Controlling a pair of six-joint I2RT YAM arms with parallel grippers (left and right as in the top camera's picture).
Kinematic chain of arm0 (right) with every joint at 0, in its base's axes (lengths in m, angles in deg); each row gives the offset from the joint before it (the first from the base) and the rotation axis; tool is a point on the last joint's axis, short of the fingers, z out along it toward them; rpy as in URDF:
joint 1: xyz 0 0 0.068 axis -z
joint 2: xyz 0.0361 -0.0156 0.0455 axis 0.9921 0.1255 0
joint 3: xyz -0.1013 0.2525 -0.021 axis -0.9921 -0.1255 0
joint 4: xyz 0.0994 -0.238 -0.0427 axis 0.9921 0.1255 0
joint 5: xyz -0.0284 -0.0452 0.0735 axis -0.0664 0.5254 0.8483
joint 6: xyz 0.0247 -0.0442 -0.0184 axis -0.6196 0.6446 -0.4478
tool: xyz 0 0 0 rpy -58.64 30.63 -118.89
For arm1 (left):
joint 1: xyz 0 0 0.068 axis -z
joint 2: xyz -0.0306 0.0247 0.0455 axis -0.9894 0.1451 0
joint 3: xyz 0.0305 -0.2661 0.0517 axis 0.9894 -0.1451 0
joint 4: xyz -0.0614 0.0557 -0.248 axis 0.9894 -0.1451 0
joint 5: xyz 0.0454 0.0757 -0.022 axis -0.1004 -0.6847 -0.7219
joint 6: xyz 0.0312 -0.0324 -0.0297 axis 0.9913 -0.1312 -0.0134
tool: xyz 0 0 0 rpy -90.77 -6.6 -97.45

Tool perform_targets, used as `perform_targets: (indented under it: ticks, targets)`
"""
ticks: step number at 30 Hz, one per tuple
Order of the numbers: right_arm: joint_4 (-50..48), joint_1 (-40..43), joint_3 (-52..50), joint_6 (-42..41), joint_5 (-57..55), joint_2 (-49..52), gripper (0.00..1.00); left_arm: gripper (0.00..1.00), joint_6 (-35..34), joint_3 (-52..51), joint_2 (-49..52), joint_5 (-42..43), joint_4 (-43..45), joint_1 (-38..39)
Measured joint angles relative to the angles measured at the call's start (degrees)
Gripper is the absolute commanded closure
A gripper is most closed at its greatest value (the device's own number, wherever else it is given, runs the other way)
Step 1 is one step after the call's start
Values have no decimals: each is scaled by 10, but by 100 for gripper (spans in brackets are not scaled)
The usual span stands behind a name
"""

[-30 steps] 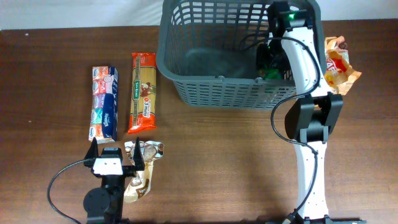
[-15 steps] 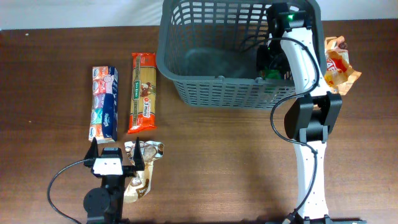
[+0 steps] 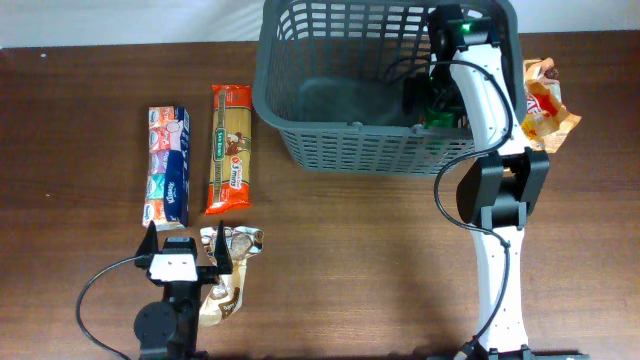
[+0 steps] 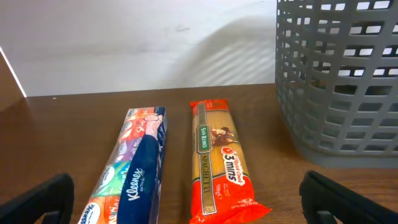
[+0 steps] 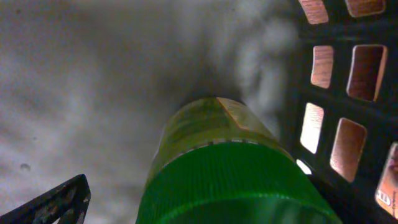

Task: Pack container
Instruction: 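Lower the second jar into the basket and open the right gripper, then move the right gripper toward the crumpled snack bag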

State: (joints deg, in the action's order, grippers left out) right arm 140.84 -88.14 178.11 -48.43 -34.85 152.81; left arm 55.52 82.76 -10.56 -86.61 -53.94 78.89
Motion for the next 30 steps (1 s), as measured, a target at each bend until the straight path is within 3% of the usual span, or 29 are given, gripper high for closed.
perform_targets:
  ticks: [11, 16, 22, 30]
  targets:
    - [61, 2, 265, 2, 0, -21, 1, 1, 0, 0, 0, 0, 0, 0]
    - [63, 25, 282, -16, -14, -116, 1, 1, 0, 0, 0, 0, 0, 0]
    - [113, 156, 300, -37, -26, -216, 1, 1, 0, 0, 0, 0, 0, 0]
    - [116, 320, 239, 116, 130, -223, 1, 1, 0, 0, 0, 0, 0, 0]
